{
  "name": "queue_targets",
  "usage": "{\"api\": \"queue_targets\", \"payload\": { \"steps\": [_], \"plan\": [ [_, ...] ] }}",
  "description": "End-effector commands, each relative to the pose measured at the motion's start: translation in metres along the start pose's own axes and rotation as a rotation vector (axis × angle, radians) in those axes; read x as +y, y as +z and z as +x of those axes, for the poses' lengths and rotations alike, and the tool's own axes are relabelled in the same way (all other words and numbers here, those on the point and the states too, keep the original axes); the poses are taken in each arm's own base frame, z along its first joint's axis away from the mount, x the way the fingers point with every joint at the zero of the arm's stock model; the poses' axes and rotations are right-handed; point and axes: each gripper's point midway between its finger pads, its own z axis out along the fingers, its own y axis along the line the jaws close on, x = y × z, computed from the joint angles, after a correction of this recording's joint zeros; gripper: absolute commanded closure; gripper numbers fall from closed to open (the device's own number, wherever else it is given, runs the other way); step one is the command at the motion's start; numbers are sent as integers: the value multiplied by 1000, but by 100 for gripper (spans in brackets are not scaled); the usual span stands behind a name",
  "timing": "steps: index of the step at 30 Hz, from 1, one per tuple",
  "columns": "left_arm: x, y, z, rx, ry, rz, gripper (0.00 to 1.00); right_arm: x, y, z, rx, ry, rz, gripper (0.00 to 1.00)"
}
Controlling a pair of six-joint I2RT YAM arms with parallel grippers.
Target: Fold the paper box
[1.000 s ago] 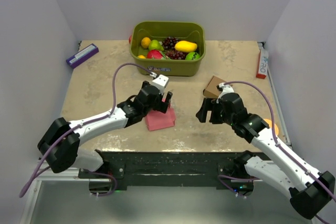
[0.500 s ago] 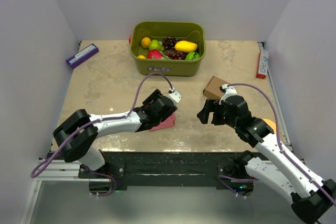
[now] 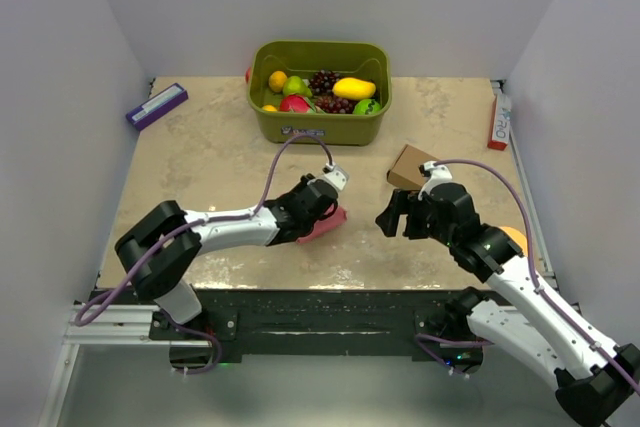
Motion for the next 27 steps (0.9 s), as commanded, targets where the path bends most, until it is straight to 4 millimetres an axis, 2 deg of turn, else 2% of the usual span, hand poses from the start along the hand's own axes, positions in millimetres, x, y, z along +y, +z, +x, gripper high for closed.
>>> {"api": "queue_targets", "payload": {
  "steps": [1,4,9,13,14,17,18,20,21,24,26,27],
  "plan": [
    [8,10,-10,9,-126,-5,77,6,-2,-5,-6,-14,-25,13],
    [5,17,-6,47,-214,40,77,5,-1,-5,1,-15,-21,13],
    [-2,30,19,161,-375,133,79,5,2,-3,21,-17,-10,13],
    [-13,34,41,227,-503,199,79,4,6,-1,39,-17,0,12],
    [-19,34,41,231,-528,239,79,4,6,-2,35,-13,-1,12],
    [-30,32,47,254,-604,314,72,8,7,1,50,-10,-23,12],
    [-31,31,46,250,-624,325,62,8,7,2,49,-8,-27,12],
    [-30,23,39,218,-668,353,51,6,8,4,45,-10,-27,11],
    [-27,21,35,204,-686,356,41,4,10,8,54,-8,-22,11],
    [-14,11,22,155,-740,359,26,0,17,20,81,7,-20,12],
    [-3,3,16,124,-766,346,23,1,22,26,91,29,-29,13],
    [0,1,22,129,-771,333,22,-2,25,34,109,35,-26,14]
  ]
}}
